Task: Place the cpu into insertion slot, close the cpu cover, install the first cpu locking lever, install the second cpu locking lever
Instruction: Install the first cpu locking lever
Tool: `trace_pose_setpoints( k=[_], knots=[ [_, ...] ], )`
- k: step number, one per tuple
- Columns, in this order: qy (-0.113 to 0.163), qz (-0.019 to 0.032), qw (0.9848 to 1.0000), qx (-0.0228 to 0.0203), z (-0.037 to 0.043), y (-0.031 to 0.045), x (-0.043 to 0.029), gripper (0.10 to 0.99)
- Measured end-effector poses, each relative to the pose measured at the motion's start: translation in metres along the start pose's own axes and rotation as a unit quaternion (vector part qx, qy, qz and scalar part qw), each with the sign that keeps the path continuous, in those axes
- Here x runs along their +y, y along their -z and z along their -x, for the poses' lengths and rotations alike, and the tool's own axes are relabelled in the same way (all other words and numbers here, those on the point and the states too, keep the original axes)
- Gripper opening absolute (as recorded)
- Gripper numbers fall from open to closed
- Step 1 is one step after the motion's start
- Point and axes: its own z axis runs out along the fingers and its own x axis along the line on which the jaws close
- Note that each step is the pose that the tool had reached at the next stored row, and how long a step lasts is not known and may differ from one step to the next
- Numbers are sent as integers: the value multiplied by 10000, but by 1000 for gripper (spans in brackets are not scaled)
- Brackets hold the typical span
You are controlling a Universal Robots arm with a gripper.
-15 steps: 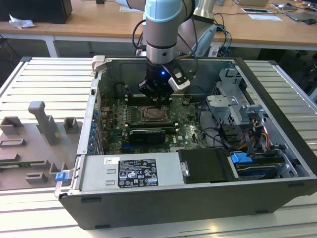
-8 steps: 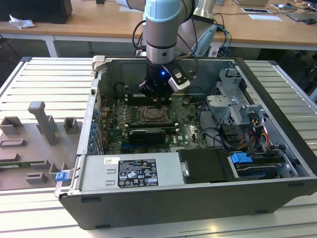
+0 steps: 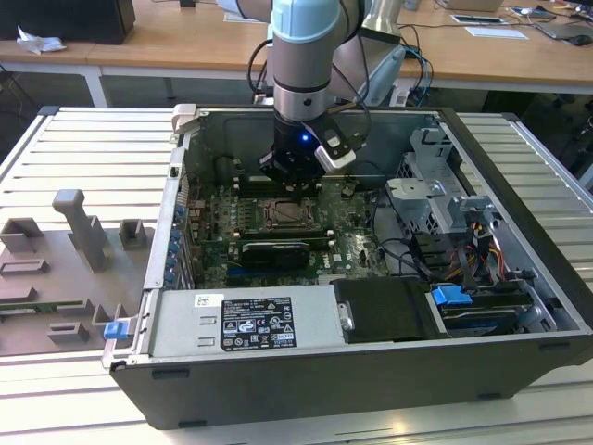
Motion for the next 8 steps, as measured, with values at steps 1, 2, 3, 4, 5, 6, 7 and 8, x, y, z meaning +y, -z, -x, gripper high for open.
trace_pose_setpoints(
  k=[1, 2, 3, 4, 5, 6, 7, 8],
  knots=[
    [-1, 38, 10000, -4, 1, -1, 0, 106],
    [-2, 67, 10000, -8, 2, -4, 1, 106],
    [-4, 94, 10000, -13, 4, -6, 2, 106],
    [-5, 109, 9999, -13, 3, -4, 1, 106],
    [-5, 111, 9999, -13, 3, -2, 1, 106],
    [-5, 112, 9999, -13, 4, 6, 1, 106],
    [-5, 116, 9999, -16, 5, 18, 3, 106],
    [-5, 113, 9999, -14, 6, 35, 4, 106]
  ],
)
